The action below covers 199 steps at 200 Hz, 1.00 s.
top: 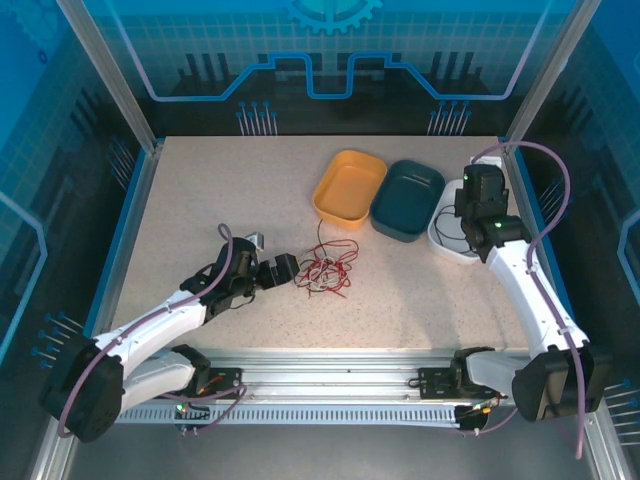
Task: Untangle the cables
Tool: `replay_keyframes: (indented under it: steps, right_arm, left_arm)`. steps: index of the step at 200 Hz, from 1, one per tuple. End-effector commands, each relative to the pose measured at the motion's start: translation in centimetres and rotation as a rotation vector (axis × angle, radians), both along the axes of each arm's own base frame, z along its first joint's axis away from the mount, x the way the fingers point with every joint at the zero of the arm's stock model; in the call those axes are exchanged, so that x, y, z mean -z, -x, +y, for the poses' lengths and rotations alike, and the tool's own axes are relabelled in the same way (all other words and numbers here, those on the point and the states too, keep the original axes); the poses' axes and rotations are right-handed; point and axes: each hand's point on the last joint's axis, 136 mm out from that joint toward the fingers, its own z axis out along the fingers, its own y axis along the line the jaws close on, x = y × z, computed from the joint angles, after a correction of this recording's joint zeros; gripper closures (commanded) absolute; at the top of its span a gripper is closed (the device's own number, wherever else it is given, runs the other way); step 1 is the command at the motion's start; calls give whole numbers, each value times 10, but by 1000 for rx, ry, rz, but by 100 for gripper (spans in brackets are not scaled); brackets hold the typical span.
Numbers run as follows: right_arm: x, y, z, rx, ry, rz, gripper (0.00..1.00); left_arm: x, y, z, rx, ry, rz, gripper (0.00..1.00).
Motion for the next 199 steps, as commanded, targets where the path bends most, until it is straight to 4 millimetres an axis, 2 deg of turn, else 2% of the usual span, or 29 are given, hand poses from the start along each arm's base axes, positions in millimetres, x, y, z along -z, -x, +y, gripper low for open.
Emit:
replay_keyframes:
  steps: [1,118,152,199]
  right_arm:
    - [7,4,-11,47,-20,-7,100]
    - [79,-8,-31,83,-59,147,100]
    - [106,-12,-30,79,-106,212,100]
    - [130,-23,-25,51,-133,274,100]
  left_arm:
    - [5,6,-3,25,10,6,1]
    - [6,7,-3,27,5,7,1]
    - [7,7,-3,25,6,11,1]
    - [7,7,-3,25,6,12,1]
